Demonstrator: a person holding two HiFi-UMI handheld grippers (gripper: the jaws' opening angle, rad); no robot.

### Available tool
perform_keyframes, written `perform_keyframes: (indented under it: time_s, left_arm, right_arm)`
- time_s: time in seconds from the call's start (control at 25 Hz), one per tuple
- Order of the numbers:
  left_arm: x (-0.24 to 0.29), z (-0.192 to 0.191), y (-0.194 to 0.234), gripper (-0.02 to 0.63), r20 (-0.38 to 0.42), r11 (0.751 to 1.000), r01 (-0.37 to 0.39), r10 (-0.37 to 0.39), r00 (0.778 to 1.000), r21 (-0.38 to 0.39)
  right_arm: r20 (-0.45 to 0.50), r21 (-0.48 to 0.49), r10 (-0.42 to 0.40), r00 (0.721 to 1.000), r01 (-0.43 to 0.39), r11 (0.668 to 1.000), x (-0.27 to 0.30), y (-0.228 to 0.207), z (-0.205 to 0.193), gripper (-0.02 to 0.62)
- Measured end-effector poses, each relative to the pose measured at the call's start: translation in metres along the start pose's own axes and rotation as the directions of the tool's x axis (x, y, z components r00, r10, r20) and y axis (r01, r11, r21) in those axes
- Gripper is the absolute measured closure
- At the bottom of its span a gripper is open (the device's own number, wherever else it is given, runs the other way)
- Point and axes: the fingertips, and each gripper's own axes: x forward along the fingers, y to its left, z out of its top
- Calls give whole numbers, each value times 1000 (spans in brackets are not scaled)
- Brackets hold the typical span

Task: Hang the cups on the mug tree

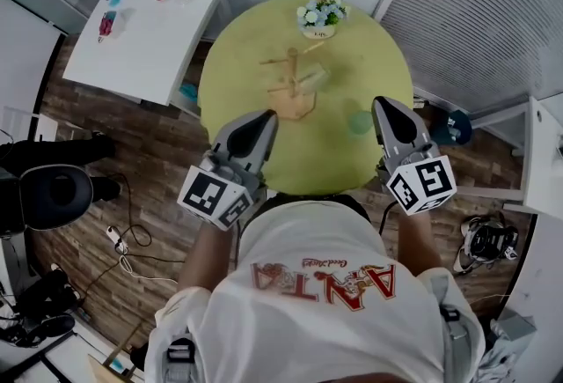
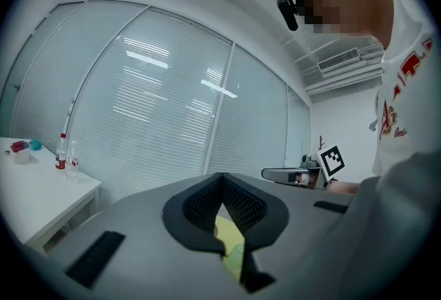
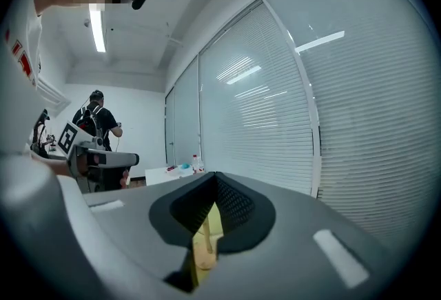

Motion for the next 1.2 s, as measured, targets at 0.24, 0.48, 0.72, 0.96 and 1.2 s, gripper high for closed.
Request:
perform_keyframes:
  time_s: [0.24, 0.48, 0.72, 0.96, 1.2]
  left_arm:
    - [1, -1, -2, 597, -7, 1000, -7, 7, 1000, -1]
    - [3, -7, -6, 597, -21, 1000, -12, 12, 1000, -17]
    - [12, -14, -11, 597, -43, 999, -24, 23, 999, -23]
    - [21, -23, -16, 597, -74, 999, -45, 44, 996, -16]
    - [26, -29, -15, 597, -101, 996, -83, 81, 992, -18]
  right_arm:
    - [-6, 6, 21, 1000, -21, 1000, 2, -1, -2, 594]
    - [-32, 21, -43, 999, 44, 999, -3, -23, -14, 592]
    - [-285, -5, -66, 956, 67, 998, 10, -63, -87, 473]
    - [-539, -54, -62, 840, 39, 998, 17, -89, -183, 318]
    - [-690, -56, -25, 723, -19, 998, 32, -99, -261, 253]
